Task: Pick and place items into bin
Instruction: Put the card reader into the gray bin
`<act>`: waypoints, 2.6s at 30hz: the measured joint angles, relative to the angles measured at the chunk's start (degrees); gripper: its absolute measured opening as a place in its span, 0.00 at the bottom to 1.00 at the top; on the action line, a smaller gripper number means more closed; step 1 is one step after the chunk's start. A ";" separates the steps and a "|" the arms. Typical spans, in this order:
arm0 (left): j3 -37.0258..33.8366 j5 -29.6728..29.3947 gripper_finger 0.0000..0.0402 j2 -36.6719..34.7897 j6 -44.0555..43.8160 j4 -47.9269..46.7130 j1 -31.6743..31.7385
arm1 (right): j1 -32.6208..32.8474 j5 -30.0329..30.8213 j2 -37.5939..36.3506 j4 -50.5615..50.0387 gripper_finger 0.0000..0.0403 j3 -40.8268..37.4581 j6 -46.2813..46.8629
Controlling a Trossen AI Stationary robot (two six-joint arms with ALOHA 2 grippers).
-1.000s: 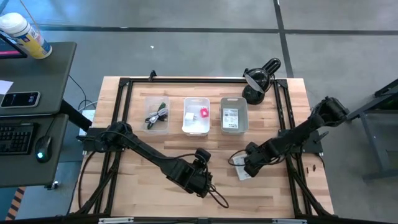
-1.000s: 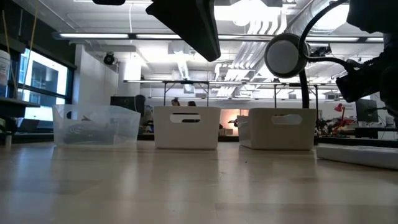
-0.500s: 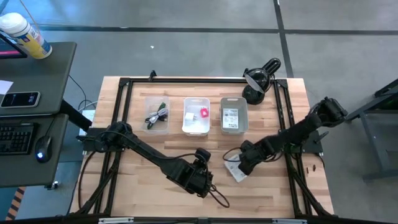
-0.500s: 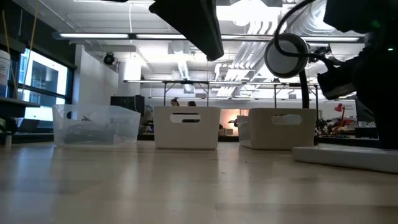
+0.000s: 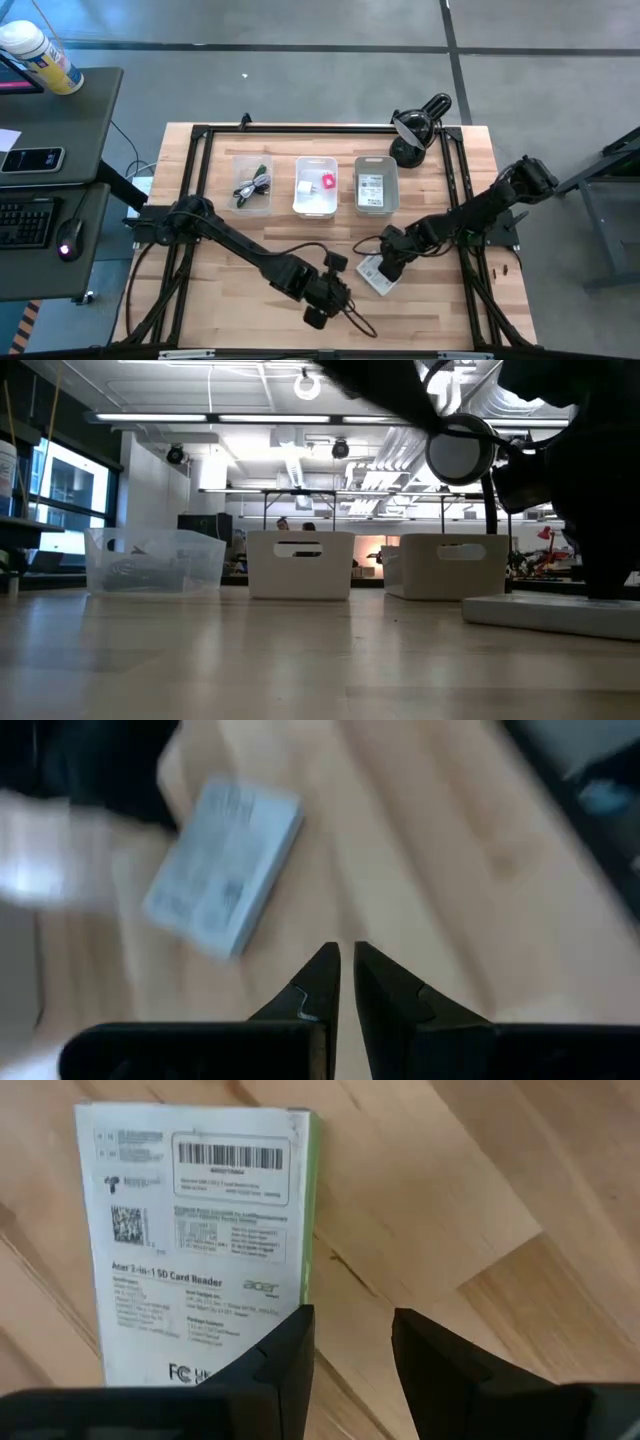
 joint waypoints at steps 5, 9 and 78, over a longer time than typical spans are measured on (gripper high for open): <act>-1.48 2.11 0.06 0.32 4.00 10.38 0.35 | -0.07 -4.79 -0.13 0.26 0.32 0.05 -1.86; -1.79 0.37 0.06 3.23 4.77 11.68 0.90 | -0.49 -7.22 -0.13 0.50 0.32 0.07 -3.25; -1.71 -0.90 0.00 13.07 9.06 22.37 5.27 | -10.09 -14.82 -12.09 27.78 0.32 -18.40 -1.74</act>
